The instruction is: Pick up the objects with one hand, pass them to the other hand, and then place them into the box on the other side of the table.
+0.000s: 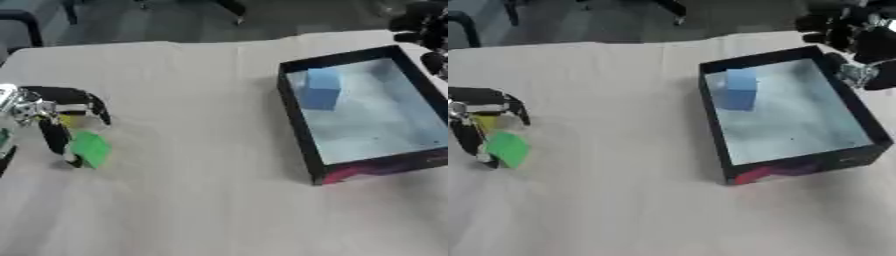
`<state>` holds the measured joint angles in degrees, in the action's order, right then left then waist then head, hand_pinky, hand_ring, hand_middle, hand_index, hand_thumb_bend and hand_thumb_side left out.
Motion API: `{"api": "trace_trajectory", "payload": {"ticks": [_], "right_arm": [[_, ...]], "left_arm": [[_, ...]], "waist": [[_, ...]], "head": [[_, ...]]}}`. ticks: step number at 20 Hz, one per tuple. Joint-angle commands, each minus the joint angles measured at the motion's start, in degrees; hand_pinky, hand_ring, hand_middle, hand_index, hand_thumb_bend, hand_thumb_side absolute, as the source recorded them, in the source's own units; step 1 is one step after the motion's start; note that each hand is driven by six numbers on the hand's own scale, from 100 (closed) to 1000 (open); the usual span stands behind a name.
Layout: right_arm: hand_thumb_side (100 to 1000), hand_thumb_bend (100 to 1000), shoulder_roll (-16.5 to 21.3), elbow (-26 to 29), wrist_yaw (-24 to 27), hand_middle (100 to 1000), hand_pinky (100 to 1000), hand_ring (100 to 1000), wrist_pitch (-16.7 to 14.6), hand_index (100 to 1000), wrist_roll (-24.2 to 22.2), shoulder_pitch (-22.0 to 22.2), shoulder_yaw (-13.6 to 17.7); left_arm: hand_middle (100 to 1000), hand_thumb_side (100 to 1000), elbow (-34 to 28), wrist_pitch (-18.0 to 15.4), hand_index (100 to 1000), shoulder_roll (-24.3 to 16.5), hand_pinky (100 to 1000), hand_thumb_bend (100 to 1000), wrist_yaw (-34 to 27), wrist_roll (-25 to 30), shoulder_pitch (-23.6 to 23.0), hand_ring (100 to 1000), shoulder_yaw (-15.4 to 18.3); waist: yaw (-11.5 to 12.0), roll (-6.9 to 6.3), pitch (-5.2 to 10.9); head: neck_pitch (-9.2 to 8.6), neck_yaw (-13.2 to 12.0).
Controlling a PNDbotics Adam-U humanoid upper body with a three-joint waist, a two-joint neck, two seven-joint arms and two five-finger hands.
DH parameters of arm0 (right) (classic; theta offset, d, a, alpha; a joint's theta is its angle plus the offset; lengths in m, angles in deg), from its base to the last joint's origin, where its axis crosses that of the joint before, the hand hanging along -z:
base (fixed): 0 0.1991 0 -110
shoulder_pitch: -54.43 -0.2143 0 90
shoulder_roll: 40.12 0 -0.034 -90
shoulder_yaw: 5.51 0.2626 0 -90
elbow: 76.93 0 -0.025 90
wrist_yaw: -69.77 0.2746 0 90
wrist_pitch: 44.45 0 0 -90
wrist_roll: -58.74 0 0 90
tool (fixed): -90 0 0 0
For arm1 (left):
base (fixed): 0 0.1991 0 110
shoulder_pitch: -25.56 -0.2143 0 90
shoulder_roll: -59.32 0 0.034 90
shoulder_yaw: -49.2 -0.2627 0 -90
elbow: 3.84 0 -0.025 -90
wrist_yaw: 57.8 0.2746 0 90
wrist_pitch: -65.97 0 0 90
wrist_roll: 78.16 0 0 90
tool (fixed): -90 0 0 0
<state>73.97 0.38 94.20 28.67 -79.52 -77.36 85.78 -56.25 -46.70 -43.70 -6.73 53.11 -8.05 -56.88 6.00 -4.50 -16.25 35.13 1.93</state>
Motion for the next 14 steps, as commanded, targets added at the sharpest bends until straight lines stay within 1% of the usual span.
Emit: {"api": "trace_trajectory", "payload": {"ticks": [1, 4, 6, 9, 10, 14], "right_arm": [[117, 100, 1.41, 0.27, -0.34, 910, 1000, 1000, -0.55, 1000, -0.32, -0.61, 0.66], [118, 100, 1.41, 0.26, -0.33, 909, 1000, 1000, -0.58, 1000, -0.34, -0.54, 0.74], [108, 100, 1.42, 0.27, -0.33, 908, 1000, 1000, -0.58, 1000, -0.34, -0.49, 0.79], [120, 100, 1.40, 0.24, -0.42, 907, 1000, 1000, -0.58, 1000, -0.36, -0.40, 0.84], [119, 100, 1.40, 0.22, -0.49, 906, 1000, 1000, -0.60, 1000, -0.36, -0.37, 0.85], [118, 100, 1.43, 0.13, -0.70, 905, 1000, 1000, -0.75, 1000, -0.28, -0.23, 0.91]], "left_arm": [[777, 100, -0.90, -4.41, 806, -2.70, 830, 679, 0.32, 5.36, 1.09, 860, 0.63], [774, 100, -0.76, -4.46, 809, -2.60, 830, 668, 0.44, 5.83, 0.97, 856, 0.60], [778, 100, -0.60, -4.53, 830, -2.49, 831, 670, 0.43, 6.28, 0.94, 857, 0.55], [779, 100, -0.59, -4.69, 830, -2.48, 830, 665, 0.44, 6.96, 0.95, 857, 0.43], [784, 100, -0.52, -4.74, 837, -2.56, 831, 647, 0.52, 7.27, 0.91, 858, 0.38], [798, 100, -0.17, -4.84, 874, -2.96, 835, 627, 0.44, 8.72, 0.88, 861, 0.39]], "waist": [[0.11, 0.34, 6.59], [0.05, 0.37, 6.55], [0.03, 0.40, 6.53], [0.04, 0.41, 6.52], [0.04, 0.39, 6.52], [0.08, 0.33, 6.59]], "head": [[-0.32, -0.12], [-0.42, -0.19], [-0.43, -0.18], [-0.45, -0.20], [-0.47, -0.22], [-0.39, -0.18]]}}
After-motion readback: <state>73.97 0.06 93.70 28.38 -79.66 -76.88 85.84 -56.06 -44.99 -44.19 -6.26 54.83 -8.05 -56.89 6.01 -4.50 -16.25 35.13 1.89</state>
